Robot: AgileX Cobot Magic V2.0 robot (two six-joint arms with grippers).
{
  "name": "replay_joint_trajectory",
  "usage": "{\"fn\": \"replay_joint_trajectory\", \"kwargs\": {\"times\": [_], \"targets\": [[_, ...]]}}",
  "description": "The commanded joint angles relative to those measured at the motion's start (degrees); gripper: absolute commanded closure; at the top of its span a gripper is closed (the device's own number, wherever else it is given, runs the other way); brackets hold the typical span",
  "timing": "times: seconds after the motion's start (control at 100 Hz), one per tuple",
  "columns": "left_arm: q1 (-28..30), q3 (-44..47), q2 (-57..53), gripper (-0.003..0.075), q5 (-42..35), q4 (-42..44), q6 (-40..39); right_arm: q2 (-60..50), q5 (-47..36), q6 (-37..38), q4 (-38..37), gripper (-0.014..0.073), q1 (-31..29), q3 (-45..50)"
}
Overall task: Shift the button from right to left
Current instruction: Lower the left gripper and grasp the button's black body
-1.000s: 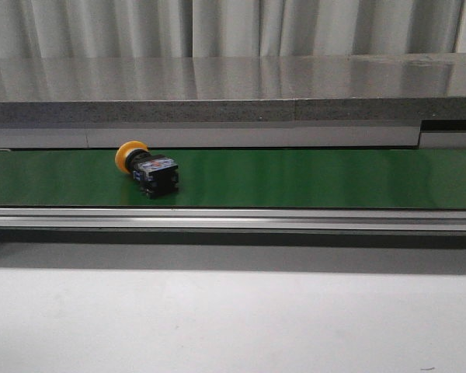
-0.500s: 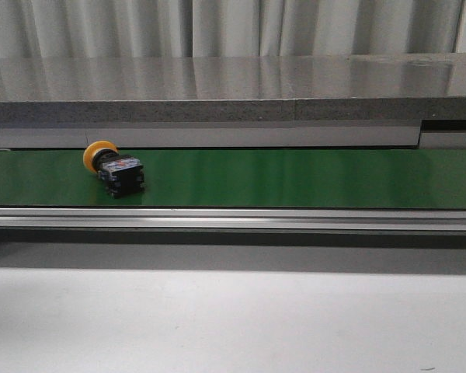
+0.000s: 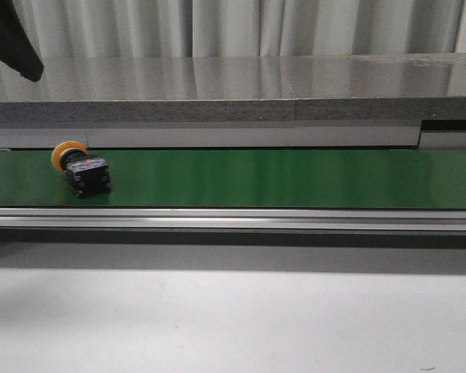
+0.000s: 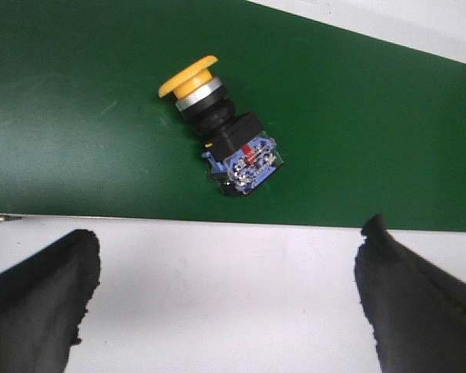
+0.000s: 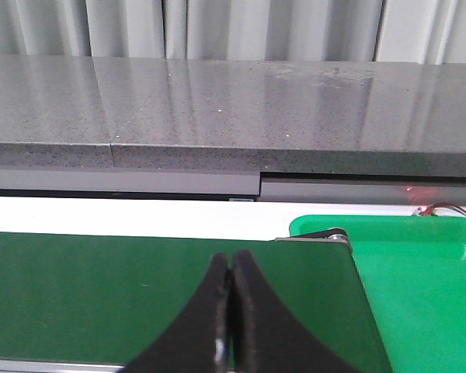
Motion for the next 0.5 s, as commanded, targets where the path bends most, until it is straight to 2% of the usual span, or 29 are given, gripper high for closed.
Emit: {"fn": "replay_joint_trajectory", "kwargs": {"times": [0.0, 0.49], "targets": [[-0.42, -2.00, 0.00, 0.0070, -2.52, -2.11, -0.69, 0.24, -4.50, -0.33, -0.45, 0.0661, 0.04, -1.58], [-0.19, -4.36, 9.81, 0.0070, -5.40, -2.11, -1.52, 0.24, -4.44, -0.33, -0.45, 0.0661, 0.04, -1.58]]}}
